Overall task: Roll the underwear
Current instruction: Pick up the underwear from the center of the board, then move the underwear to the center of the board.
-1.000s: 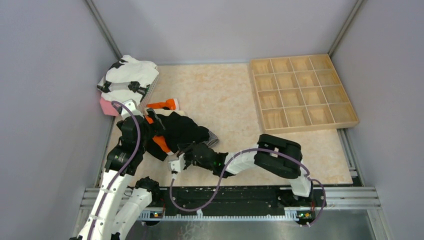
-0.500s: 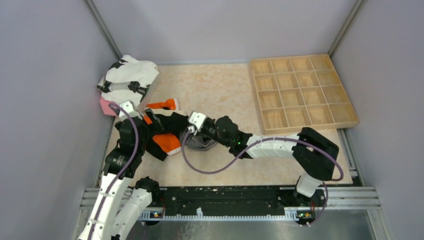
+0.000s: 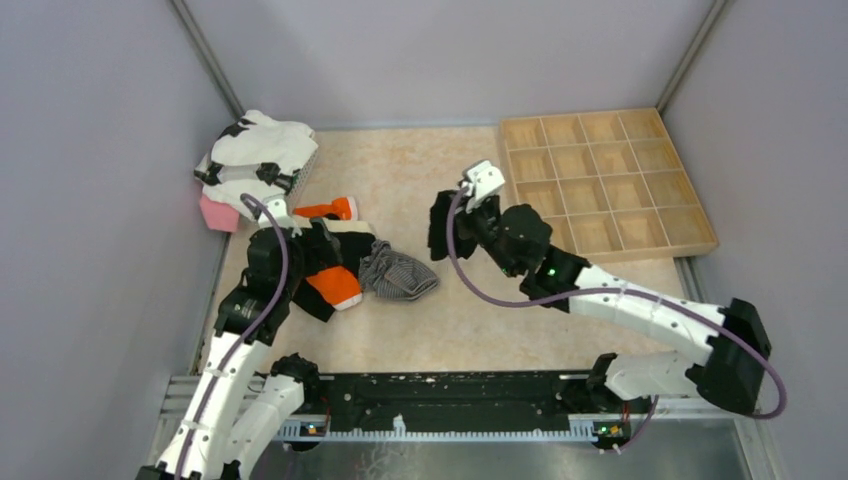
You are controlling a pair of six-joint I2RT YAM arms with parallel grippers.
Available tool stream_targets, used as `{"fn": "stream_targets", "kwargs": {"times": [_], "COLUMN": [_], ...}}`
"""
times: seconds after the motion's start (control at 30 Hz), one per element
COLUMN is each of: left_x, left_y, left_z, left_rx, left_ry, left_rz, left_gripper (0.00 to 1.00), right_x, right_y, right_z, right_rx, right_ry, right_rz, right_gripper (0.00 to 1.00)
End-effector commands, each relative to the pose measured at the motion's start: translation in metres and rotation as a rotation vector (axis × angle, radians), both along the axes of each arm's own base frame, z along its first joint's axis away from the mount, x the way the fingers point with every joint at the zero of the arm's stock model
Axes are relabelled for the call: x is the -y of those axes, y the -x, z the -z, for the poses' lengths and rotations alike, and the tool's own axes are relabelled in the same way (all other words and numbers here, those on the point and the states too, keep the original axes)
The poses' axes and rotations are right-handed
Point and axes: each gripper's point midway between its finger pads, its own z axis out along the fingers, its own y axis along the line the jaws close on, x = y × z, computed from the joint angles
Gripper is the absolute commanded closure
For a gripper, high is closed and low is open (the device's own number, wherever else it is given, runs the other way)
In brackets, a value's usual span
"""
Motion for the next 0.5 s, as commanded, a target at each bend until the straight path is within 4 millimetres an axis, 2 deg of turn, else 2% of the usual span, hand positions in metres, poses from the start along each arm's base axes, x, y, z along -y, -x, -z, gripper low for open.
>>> {"fn": "stream_targets", "kwargs": {"times": [0.0,0.13,0.17,0.27,0.37,0.47], "left_x": [0.045,0.091,0.109,0.132,0.148,0.165], "left_y": [-0.012,-0.009,-0.002,0.012,0.032,0.047], "left_z": [-0.004,0.007,0.013,0.039,0.074,0.098], "left_rx": [0.015,-0.04,-0.058,-0.133,-0.227,-0.275], "left_ry": [0.07,0.09,0.082,0.077,0.118,0.162], "left_rz": [0.231,0.325,0.36,0.361,0.367,0.404], "left_gripper": [0.01,0.01,0.01,0.03,0.05,0.08], "right_x": [0.058,0.095,0.103,0.123,0.136,0.148], "right_y": [0.009,0.031,0.037,0.053,0.067,0.075], "right_z": [0.0,0.024,0.033,0.049,0.061,0.074], "right_rx": [-0.148,-0.297,-0.331,-0.4,-0.441,-0.458], "right_ry": [-0.021,-0.039,-0.036,-0.042,-0.041,-0.04], "right_rz": [0.143,0.184,0.195,0.218,0.216,0.233], "right_gripper": [1.0,1.0,1.0,1.0,1.0,1.0]}}
